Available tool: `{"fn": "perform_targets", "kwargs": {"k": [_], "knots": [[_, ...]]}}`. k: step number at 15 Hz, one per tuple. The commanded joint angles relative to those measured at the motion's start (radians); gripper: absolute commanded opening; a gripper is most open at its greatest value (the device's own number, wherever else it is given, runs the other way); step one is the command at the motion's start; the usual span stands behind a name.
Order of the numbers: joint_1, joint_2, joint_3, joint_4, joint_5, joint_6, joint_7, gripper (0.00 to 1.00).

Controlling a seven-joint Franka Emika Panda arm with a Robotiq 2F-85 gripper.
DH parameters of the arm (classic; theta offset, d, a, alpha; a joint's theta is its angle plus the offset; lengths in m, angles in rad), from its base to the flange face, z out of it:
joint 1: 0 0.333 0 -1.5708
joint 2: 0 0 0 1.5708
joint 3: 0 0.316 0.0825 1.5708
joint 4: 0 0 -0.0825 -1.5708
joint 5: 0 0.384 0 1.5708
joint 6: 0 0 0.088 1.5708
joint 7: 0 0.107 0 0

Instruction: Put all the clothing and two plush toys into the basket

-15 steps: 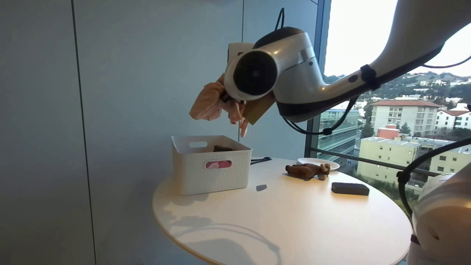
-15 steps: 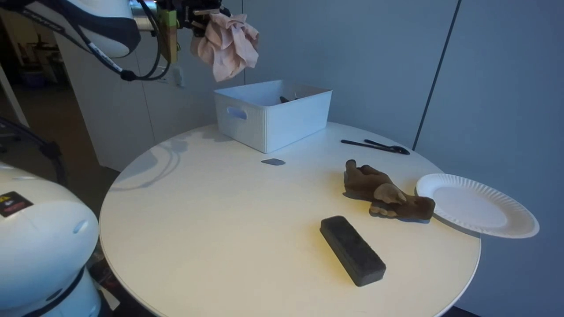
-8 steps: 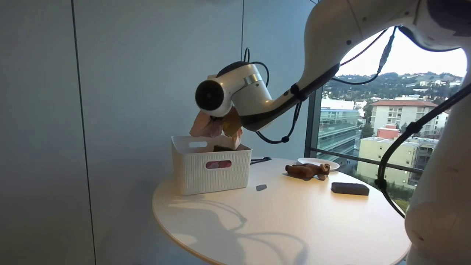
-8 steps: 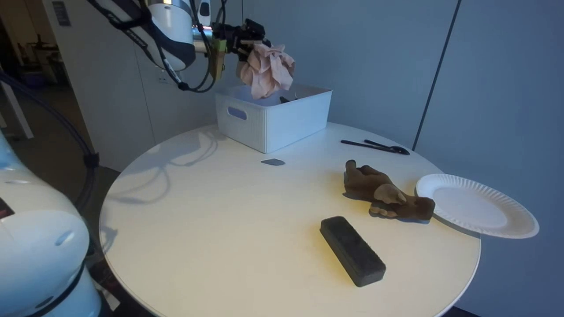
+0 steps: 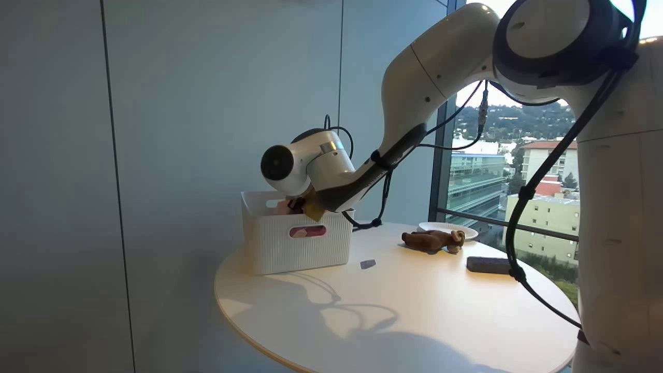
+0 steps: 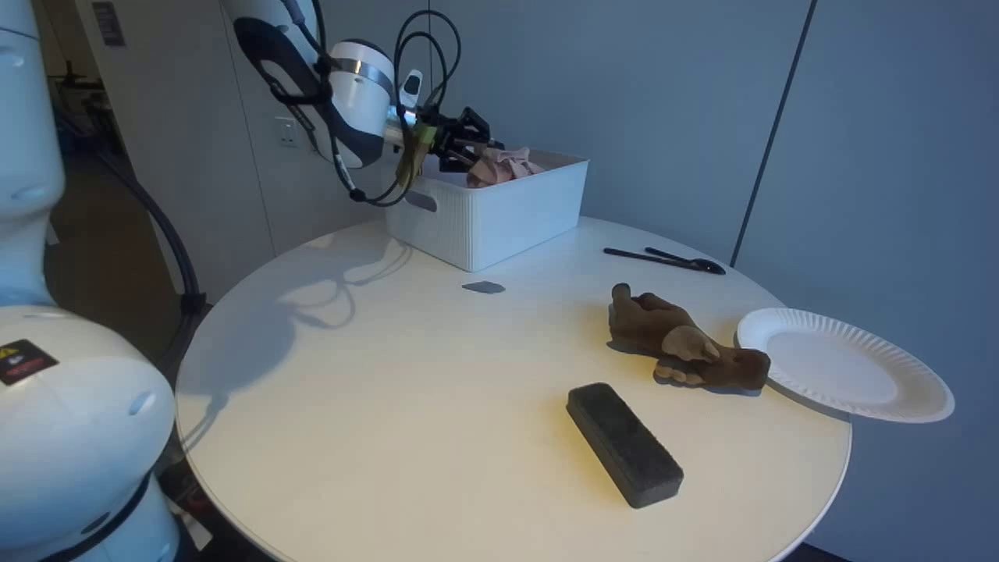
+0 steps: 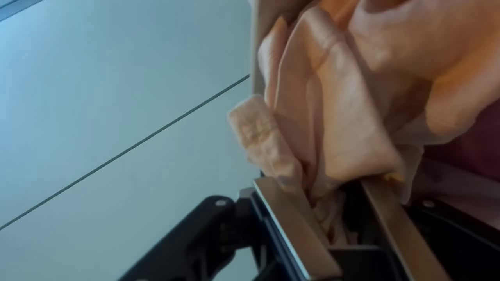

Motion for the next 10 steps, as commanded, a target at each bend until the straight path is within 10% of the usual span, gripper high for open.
{"fn": "perform_targets", "kwargs": {"k": [1, 4, 10], "knots": [[0.056, -0.14, -0.036, -0.161, 0.049, -0.014, -0.033, 0.76], [0.075, -0.286, -0.054, -0.295, -0.11, -0.015, 0.103, 0.99], [0.108, -0.585, -0.094, -0.454, -0.249, -0.038, 0.243, 1.0]]}}
